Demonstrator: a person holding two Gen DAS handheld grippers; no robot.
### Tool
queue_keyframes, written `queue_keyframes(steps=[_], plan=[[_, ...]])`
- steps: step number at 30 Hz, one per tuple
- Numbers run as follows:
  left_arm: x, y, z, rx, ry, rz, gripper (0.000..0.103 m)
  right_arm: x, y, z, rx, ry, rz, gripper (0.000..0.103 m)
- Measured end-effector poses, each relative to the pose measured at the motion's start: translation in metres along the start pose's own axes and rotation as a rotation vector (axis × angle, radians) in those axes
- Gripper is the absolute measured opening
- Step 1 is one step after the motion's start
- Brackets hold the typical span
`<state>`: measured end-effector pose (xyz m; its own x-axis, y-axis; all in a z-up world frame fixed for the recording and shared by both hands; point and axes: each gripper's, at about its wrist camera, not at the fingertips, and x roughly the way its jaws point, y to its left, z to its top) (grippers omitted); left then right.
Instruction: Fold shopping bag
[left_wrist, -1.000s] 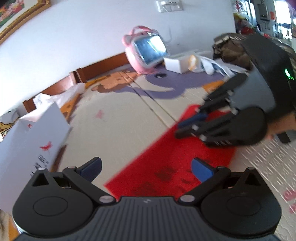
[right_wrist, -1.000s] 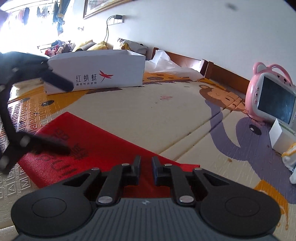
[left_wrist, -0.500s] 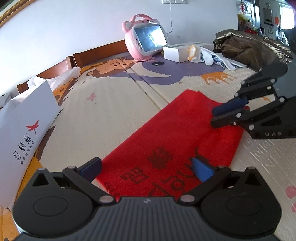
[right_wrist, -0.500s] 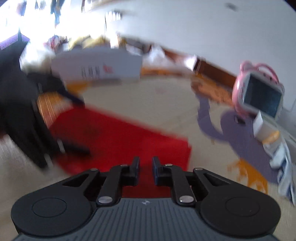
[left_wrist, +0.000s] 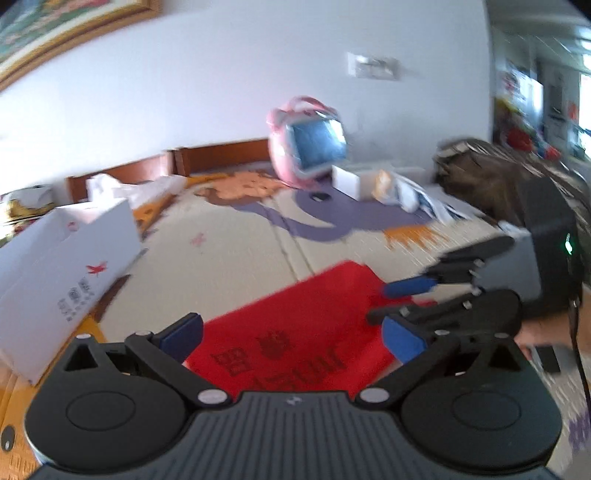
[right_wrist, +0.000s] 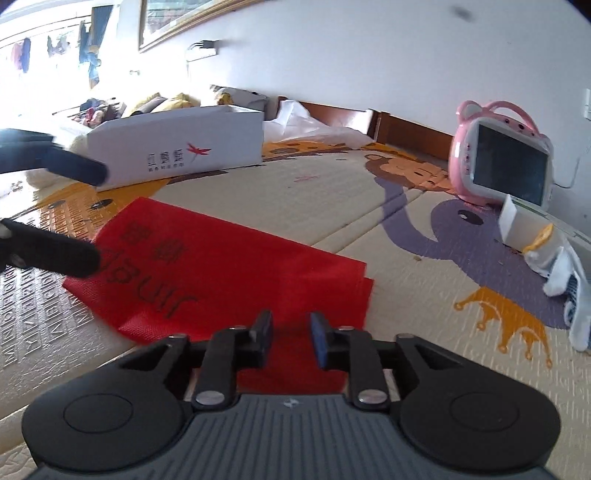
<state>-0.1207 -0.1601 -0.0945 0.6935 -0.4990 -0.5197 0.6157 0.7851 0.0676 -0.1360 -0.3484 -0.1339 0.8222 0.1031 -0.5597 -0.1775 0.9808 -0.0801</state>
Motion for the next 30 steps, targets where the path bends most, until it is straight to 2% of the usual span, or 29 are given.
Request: queue_keyframes(steps=[3,7,9,15,21,28,30], plan=[[0.014,0.000,0.010,-0.058,0.060,0.052,0.102,0.001,-0.004,0.000,0.022,0.008,0.005,0.052],[0.021,0.001,0.007,-0.233,0.093,0.053,0.102,0.000,-0.003,-0.001,0.020,0.009,-0.003,0.052],[0.024,-0.007,0.002,-0.278,0.101,0.066,0.103,-0.001,0.000,-0.001,0.029,0.012,-0.021,0.052],[0.027,-0.023,-0.003,-0.282,0.094,0.161,0.102,-0.002,0.009,-0.002,0.001,0.006,-0.069,0.053],[0.026,-0.036,-0.006,-0.259,0.122,0.181,0.103,-0.005,0.006,-0.001,0.008,-0.004,-0.066,0.053],[0.016,-0.025,-0.009,-0.331,0.096,0.198,0.102,-0.035,0.009,0.003,0.000,-0.078,-0.094,0.054],[0.009,-0.021,-0.009,-0.338,0.093,0.208,0.102,-0.054,0.009,0.005,0.033,-0.109,-0.135,0.055]])
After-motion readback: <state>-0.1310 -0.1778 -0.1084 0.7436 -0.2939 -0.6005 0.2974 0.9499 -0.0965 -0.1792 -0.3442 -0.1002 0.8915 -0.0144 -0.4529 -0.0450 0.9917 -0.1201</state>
